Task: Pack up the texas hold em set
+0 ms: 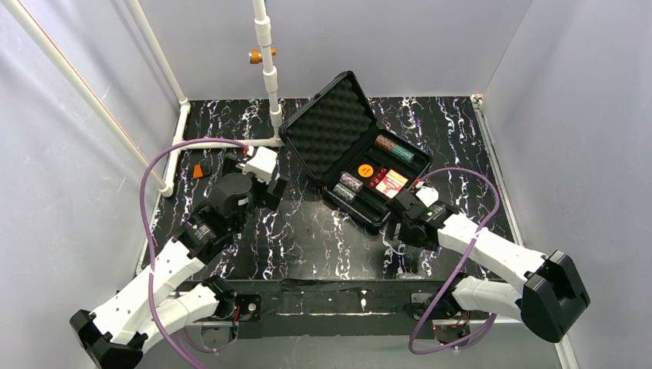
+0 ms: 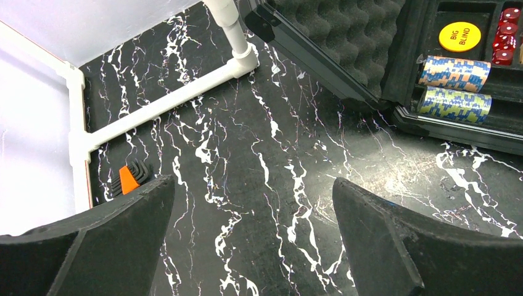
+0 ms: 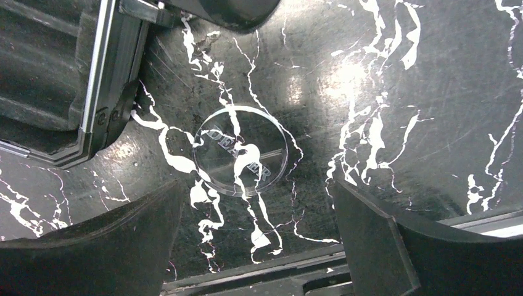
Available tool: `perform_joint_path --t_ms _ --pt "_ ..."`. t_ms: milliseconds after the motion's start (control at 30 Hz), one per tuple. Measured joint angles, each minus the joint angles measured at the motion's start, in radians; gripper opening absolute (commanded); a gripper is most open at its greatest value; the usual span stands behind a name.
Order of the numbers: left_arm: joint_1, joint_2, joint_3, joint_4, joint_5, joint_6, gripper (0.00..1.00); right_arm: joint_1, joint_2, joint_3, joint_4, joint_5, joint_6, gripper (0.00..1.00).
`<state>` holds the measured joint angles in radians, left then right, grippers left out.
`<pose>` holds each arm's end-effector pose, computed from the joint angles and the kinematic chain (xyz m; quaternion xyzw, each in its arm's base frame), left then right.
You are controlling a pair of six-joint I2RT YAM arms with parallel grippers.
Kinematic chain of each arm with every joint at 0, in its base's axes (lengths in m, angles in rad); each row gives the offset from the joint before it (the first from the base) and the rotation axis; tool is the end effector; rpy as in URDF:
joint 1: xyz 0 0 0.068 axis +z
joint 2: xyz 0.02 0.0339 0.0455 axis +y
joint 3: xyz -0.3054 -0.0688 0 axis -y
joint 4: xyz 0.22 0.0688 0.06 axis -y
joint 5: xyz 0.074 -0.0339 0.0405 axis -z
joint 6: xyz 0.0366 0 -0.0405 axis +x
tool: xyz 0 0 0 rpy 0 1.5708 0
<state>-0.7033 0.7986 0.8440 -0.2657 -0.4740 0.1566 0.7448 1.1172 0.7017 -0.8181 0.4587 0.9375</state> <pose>0.1084 -0.0700 0.3789 0.1829 0.7509 0.0124 0.6345 0.1191 0.0877 0.2533 0.1303 0.9519 -0.0276 0.2760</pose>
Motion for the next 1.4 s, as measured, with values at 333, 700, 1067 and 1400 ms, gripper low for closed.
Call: perform_joint_path --t_ms 333,700,1067,1400 --pt "0.000 0.000 0.000 -0.004 0.004 0.000 0.99 -0.021 0.022 -0.058 0.107 -0.093 -0.048 0.98" --pt "0.000 0.000 0.000 -0.005 0.010 0.000 0.99 -0.026 0.119 -0.059 0.147 -0.105 -0.084 0.89" --pt "0.000 0.000 0.000 -0.008 0.015 0.000 0.99 -0.038 0.149 -0.064 0.177 -0.100 -0.106 0.80" --pt "0.000 0.000 0.000 -0.012 0.019 0.000 0.99 -0.044 0.164 -0.063 0.217 -0.114 -0.122 0.64"
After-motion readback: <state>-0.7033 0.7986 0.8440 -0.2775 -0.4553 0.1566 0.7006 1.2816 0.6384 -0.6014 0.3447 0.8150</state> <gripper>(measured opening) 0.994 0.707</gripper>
